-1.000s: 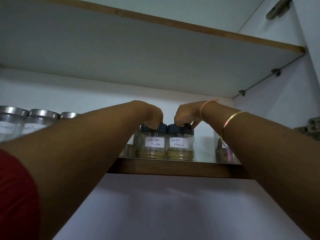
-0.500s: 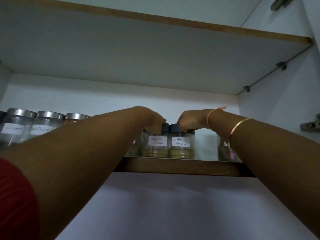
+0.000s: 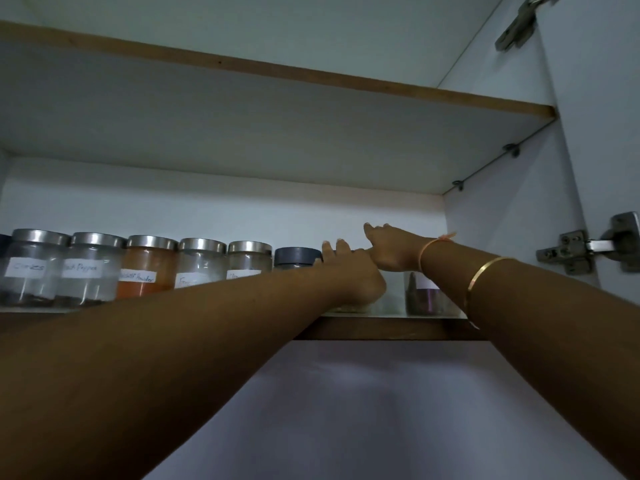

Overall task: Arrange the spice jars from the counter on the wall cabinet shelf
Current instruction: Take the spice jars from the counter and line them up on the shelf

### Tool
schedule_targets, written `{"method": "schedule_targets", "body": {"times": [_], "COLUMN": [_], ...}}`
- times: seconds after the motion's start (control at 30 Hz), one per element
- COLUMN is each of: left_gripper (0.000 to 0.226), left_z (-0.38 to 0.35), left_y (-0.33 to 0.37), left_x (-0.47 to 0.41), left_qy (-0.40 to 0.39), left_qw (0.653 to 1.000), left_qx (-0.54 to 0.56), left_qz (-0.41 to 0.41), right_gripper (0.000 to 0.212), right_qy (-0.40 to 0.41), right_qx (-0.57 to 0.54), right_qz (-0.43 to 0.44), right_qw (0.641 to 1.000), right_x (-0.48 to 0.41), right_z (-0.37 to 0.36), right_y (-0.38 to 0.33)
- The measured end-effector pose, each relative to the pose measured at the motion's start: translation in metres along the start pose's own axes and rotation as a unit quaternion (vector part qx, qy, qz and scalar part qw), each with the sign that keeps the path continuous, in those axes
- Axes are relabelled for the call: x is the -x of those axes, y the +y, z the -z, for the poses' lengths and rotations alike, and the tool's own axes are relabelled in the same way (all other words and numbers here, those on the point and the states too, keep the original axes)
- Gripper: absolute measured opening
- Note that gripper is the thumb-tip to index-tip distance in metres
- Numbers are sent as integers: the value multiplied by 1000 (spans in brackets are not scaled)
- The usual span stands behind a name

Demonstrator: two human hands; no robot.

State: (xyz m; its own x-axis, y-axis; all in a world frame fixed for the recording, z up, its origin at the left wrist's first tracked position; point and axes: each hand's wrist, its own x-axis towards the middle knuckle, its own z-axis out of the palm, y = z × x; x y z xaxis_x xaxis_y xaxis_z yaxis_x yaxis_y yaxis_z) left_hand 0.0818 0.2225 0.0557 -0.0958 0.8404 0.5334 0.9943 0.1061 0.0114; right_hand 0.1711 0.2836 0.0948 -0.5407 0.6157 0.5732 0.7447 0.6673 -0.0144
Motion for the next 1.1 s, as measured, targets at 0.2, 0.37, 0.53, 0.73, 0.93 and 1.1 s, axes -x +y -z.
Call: {"method": "schedule_targets", "body": {"times": [0.2,0.37,0.53,0.73,0.93,1.1], "left_gripper": [31,35,36,30,32,30], "left_z": [-1,-31,-60,-76,-77,-78], "left_y": [32,41,39,41,40,40], "left_x": [50,86,93,94,93,92], "left_qy": [82,215,351,425,430,447], "left_qw": [988,956,920,892,888,878], "left_qx": [-91,-129,-122,-125,-140,-147], "left_qz": [-93,-152,-128,-93,-88,-89], "right_gripper": [45,31,18,16,37,30], "right_qy": [33,38,43,49,55,56], "right_qx": [59,83,45,-6,-5,-70], "right_qz": [-25,-51,-53,-34,-20,6], "right_qw": [997,995,997,998,998,996], "right_x": [21,36,39,32,29,25], "right_z": [11,19,18,20,28,21], "right_y": [18,27,35,49,54,63]}}
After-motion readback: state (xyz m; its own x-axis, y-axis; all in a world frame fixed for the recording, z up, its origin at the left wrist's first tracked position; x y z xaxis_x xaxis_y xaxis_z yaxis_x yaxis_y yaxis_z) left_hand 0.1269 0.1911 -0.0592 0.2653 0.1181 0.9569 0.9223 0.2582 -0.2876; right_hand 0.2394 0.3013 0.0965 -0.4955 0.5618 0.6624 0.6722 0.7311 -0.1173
